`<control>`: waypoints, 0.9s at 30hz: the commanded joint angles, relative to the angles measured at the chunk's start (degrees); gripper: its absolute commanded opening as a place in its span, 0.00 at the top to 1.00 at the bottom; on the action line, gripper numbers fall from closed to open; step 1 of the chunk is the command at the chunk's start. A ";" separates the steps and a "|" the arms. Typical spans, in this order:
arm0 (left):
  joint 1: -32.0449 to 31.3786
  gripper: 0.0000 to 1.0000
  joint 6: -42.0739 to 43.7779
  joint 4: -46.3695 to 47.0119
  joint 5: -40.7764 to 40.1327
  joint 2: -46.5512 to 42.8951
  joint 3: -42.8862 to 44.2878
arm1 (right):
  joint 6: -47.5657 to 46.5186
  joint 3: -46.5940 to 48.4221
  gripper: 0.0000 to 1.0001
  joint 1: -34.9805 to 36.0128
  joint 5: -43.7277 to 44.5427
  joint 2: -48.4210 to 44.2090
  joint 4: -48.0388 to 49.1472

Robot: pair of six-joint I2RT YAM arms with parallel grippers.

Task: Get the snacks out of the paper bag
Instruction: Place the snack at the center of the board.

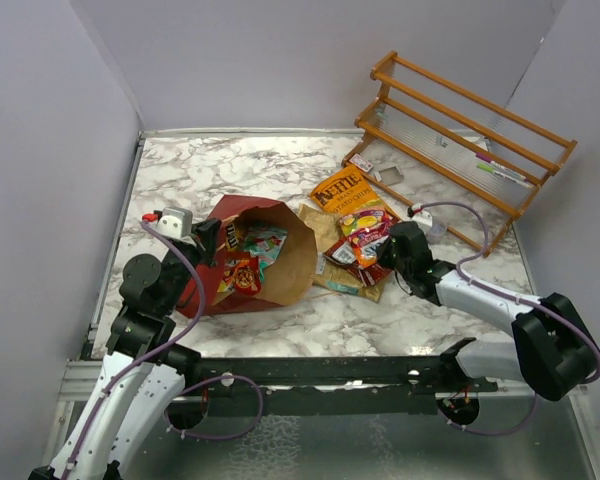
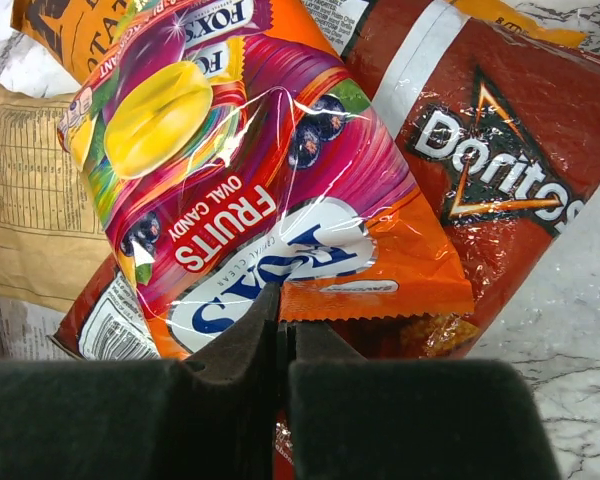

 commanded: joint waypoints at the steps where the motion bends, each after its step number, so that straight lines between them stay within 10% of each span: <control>1: 0.44 1.00 0.54 -1.40 -1.32 0.46 0.70 | 1.15 1.17 0.98 -0.64 -0.67 -1.23 -5.61; 17: 0.48 1.00 1.83 -1.64 0.72 -0.23 0.55 | 3.97 -1.29 0.71 -1.52 2.11 -5.47 -10.03; 27: 0.01 1.00 3.60 -9.00 19.23 -2.47 2.72 | -12.40 0.44 0.44 -1.61 -2.91 -17.54 -7.39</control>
